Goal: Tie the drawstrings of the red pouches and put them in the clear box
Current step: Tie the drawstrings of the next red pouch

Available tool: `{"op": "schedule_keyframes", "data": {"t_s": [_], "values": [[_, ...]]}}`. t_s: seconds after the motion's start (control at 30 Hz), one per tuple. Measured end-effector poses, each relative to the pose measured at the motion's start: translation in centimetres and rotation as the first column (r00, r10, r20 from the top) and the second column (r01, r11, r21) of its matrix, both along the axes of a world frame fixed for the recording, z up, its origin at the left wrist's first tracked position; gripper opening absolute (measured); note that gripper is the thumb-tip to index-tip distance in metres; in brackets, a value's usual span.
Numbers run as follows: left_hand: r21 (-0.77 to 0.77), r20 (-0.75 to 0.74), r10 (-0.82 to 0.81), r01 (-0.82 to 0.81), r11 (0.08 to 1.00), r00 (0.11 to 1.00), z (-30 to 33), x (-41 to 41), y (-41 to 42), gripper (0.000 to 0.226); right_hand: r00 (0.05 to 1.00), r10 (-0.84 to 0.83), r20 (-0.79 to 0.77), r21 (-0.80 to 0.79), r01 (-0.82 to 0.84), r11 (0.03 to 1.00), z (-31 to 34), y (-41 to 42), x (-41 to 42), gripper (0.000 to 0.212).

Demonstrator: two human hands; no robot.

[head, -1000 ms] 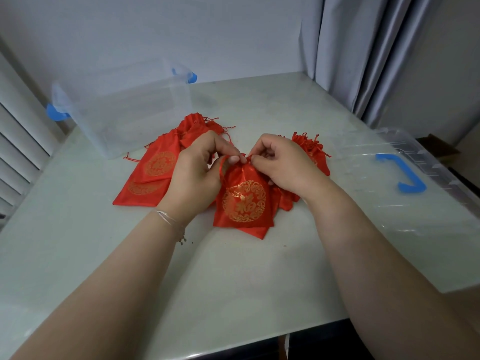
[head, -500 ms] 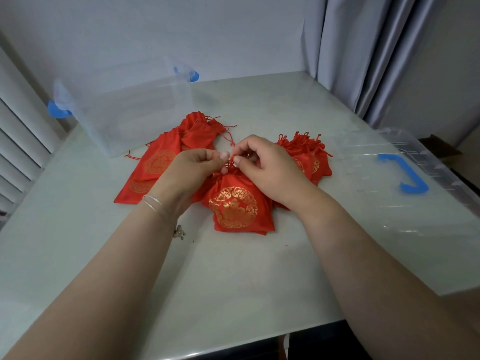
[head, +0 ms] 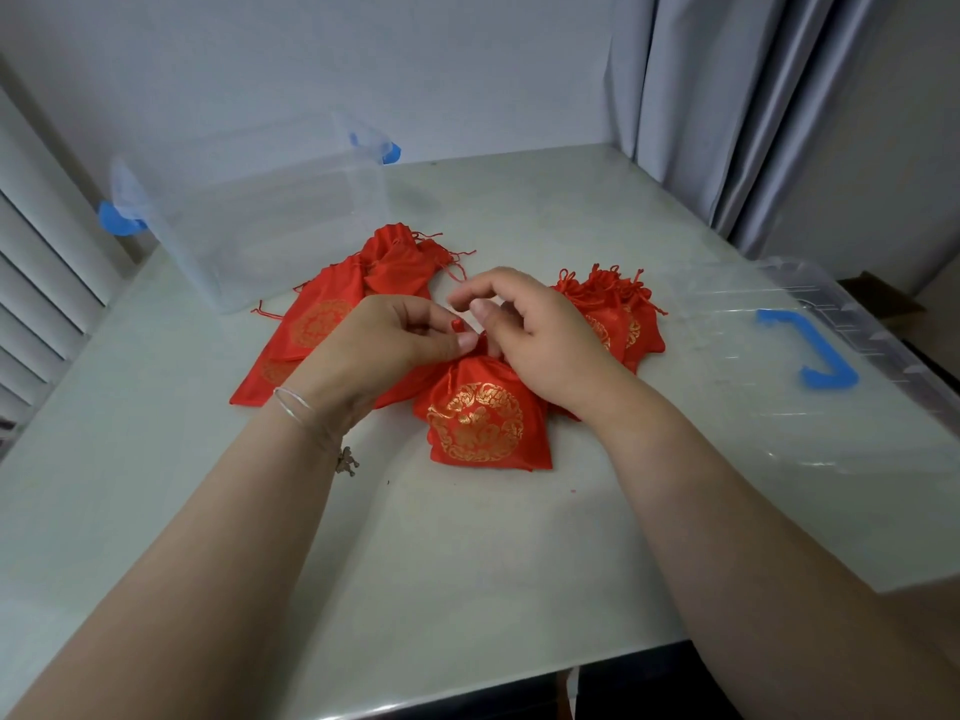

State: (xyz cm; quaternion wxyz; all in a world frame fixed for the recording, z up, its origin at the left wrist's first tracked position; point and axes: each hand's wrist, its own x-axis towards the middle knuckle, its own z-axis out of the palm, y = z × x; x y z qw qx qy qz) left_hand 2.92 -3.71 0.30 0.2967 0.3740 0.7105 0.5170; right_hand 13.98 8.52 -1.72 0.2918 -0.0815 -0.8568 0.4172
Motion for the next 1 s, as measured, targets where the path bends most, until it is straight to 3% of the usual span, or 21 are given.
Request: {"op": "schedule_keyframes", "data": {"t_s": [0.07,0.23,0.4,0.53,0.63,0.7,0.8,0.93,1.0], "values": [[0.046,0.012,0.013,-0.014,0.999,1.0,0.0,0.2,0.0,0.025,0.994,0.034,0.103,-0.088,-0.025,0.996,0.0,0.2,0.0,0.025],[0.131,0.034,0.038,-0.042,0.99,0.999,0.0,0.3,0.1,0.003,0.967,0.012,0.253,0.037,-0.022,0.999,0.2,0.8,0.2,0.02],[0.118,0.018,0.1,-0.102,0.988,0.995,-0.1,-0.1,0.2,0.003,0.968,-0.215,0.13,0.266,0.175,0.948,0.2,1.0,0.3,0.013],[0.089,0.065,0.137,-0.142,0.986,0.988,-0.1,-0.6,0.2,0.006,0.978,-0.173,0.115,0.37,0.12,0.921,0.8,0.2,0.9,0.012],[0.08,0.061,0.109,-0.114,0.99,0.992,0.0,-0.3,0.2,0.008,0.973,-0.151,0.172,0.338,0.086,0.937,0.8,0.0,1.1,0.016],[0.079,0.012,0.092,-0.093,0.993,0.996,0.0,-0.3,0.1,0.01,0.977,-0.181,0.114,0.311,0.138,0.94,0.8,0.2,1.0,0.02],[0.082,-0.05,0.051,-0.047,0.996,0.997,0.2,-0.3,-0.1,0.01,0.987,-0.159,0.013,0.075,0.158,0.985,1.1,0.5,0.9,0.017],[0.101,-0.13,-0.007,0.02,0.995,0.991,0.2,0.0,-0.2,0.011,0.976,0.036,0.216,-0.047,-0.027,0.999,0.8,0.9,0.7,0.021],[0.103,-0.178,-0.017,0.036,0.994,0.984,0.2,0.3,-0.1,0.012,0.964,0.053,0.26,-0.135,-0.018,0.991,0.9,1.0,0.8,0.012]]}}
